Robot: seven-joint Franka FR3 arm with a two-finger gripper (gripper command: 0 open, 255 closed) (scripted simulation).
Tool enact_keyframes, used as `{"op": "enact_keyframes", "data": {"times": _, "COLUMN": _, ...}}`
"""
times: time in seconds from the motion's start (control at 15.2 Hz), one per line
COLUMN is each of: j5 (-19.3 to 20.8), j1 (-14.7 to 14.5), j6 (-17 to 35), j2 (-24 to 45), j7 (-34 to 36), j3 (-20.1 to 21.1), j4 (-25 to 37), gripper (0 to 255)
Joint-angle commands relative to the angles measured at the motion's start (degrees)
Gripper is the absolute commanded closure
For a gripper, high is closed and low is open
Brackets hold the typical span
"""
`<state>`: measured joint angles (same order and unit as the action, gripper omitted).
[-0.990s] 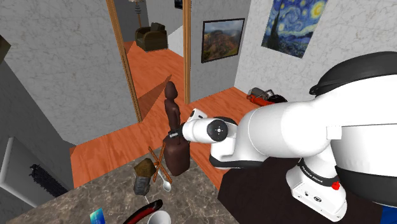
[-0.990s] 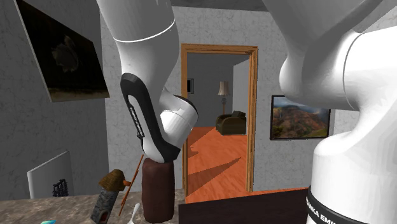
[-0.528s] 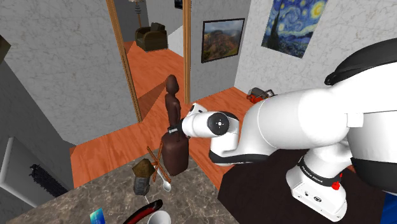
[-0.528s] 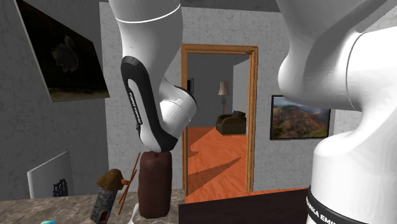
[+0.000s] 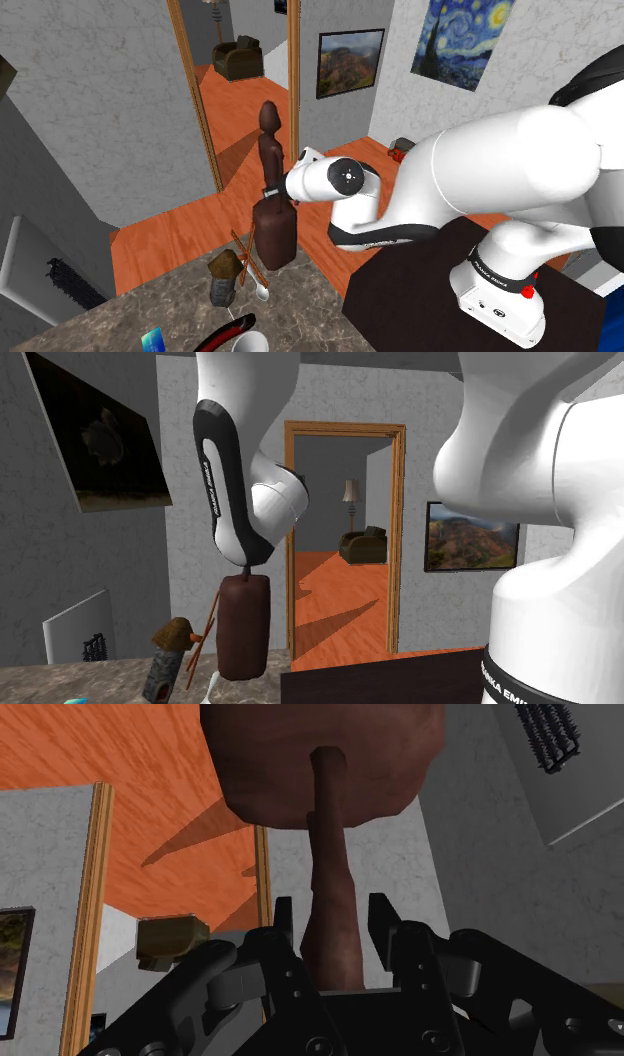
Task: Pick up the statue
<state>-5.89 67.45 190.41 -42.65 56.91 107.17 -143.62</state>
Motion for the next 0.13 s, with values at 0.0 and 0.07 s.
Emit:
{"op": "enact_keyframes", "data": {"times": 0.0, "j5": 0.1, "j1": -1.07, "j6": -0.58, "j2": 0.64, "j7": -0.47, "j3": -1.36, "j4": -0.12, "gripper": 255}}
{"op": "enact_keyframes", "data": {"times": 0.07, "j5": 0.1, "j1": -1.07, "j6": -0.58, "j2": 0.64, "j7": -0.47, "j3": -1.35, "j4": -0.13, "gripper": 255}}
